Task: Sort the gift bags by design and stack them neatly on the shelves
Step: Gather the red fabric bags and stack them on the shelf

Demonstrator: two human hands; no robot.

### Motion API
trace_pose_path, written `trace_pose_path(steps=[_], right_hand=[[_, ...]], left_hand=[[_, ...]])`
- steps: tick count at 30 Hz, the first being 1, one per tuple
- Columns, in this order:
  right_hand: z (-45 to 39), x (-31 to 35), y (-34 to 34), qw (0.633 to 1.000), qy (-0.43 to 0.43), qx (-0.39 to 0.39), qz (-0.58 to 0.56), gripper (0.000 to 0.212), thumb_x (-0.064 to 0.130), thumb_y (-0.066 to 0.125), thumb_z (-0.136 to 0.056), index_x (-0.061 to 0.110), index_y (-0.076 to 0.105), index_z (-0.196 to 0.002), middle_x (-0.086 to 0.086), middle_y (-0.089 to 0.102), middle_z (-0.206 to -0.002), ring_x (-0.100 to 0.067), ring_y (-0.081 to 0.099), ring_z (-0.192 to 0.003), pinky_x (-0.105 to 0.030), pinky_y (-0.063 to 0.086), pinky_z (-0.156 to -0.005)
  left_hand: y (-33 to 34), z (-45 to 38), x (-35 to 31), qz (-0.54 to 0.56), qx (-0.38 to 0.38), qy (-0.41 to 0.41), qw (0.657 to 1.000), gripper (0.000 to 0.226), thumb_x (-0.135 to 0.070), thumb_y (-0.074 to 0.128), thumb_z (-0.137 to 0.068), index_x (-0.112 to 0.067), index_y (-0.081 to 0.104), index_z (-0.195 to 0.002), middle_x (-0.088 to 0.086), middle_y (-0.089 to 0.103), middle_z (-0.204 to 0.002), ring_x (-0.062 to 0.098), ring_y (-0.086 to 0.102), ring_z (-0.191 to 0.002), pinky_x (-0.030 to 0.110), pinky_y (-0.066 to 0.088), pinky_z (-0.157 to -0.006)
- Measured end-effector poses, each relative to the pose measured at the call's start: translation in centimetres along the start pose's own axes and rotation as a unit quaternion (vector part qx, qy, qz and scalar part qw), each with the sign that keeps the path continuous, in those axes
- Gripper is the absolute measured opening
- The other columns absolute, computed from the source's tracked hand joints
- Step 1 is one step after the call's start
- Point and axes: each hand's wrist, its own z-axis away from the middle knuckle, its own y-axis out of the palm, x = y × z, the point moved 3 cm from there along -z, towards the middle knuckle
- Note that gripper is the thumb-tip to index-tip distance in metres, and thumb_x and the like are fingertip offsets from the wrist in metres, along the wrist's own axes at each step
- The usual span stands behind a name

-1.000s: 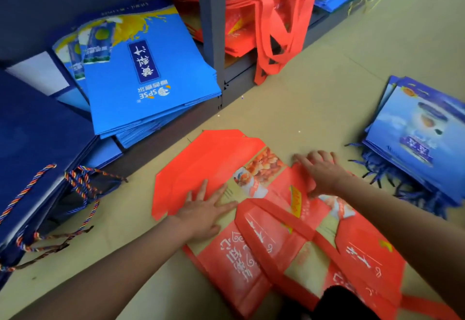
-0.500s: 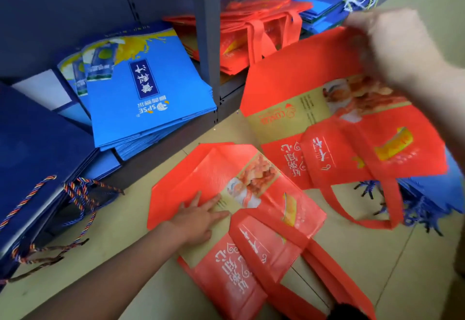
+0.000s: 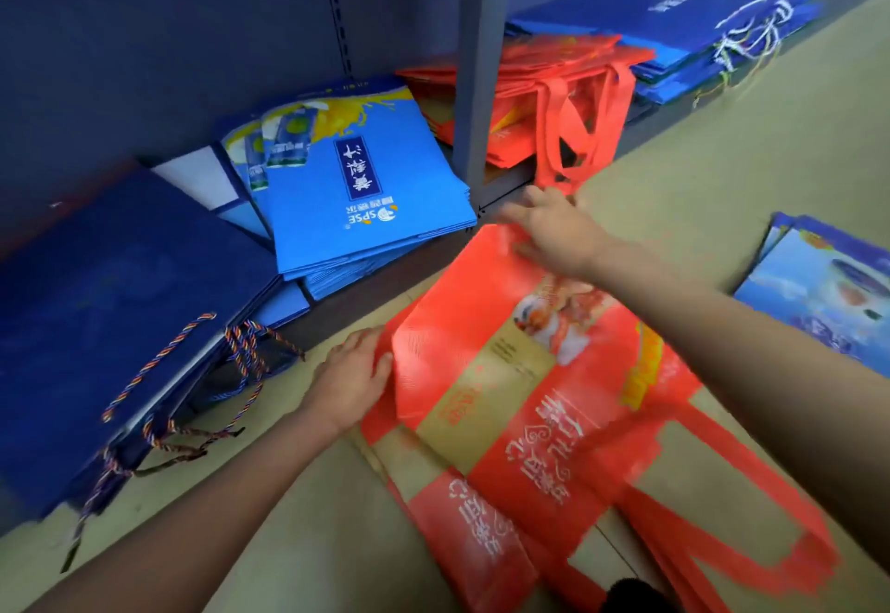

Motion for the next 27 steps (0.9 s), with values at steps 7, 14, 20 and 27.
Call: trace_pose_path(steps=[7,14,20,27], right_hand=[[7.4,-5.5,14.6,0.938,0.267,0.160,-0.155,0.111,0.057,0.071,-0.069,0.017,0.006,-0.148,-0.015,0.019,-0.151,-0.037,0.024,-0.137,-0.050,0.025,-0.108],[8.3,-3.3,16.8,0.950,0.215,0.171,-0.150,0.103,0.061,0.073,-0.063,0.014,0.024,-0.140,-0.014,0.033,-0.133,-0.035,0.034,-0.123,-0.041,0.032,-0.103],[8.5,-3.5,17.7,0.933,0.270,0.143,-0.187,0.111,0.052,0.077,-0.065,0.012,0.012,-0.145,-0.016,0.027,-0.139,-0.037,0.028,-0.129,-0.044,0.030,-0.105],[7.1,-3.3,17.1,0.902,0.315,0.140,-0.260,0.111,0.041,0.081,-0.065,0.022,0.009,-0.147,-0.019,0.030,-0.137,-0.042,0.031,-0.127,-0.045,0.032,-0.104]], left_hand=[[4.0,3.7,0.9,0.081,0.087,-0.270,0.955,0.065,-0.037,0.047,-0.094,-0.015,0.016,-0.147,0.017,0.030,-0.143,0.037,0.038,-0.128,0.035,0.031,-0.106],[5.6,3.2,-0.5,0.157,0.077,-0.348,0.921,0.079,-0.045,0.052,-0.090,-0.018,0.007,-0.149,0.019,0.022,-0.147,0.041,0.032,-0.131,0.035,0.030,-0.105],[4.8,1.6,-1.8,0.293,-0.024,-0.273,0.916,0.075,-0.021,0.056,-0.091,-0.010,0.010,-0.150,0.021,0.019,-0.149,0.035,0.033,-0.134,0.030,0.026,-0.110],[6.3,1.2,-1.1,0.315,-0.010,-0.340,0.886,0.075,-0.032,0.059,-0.088,-0.013,0.018,-0.148,0.020,0.030,-0.144,0.039,0.035,-0.129,0.040,0.034,-0.107]])
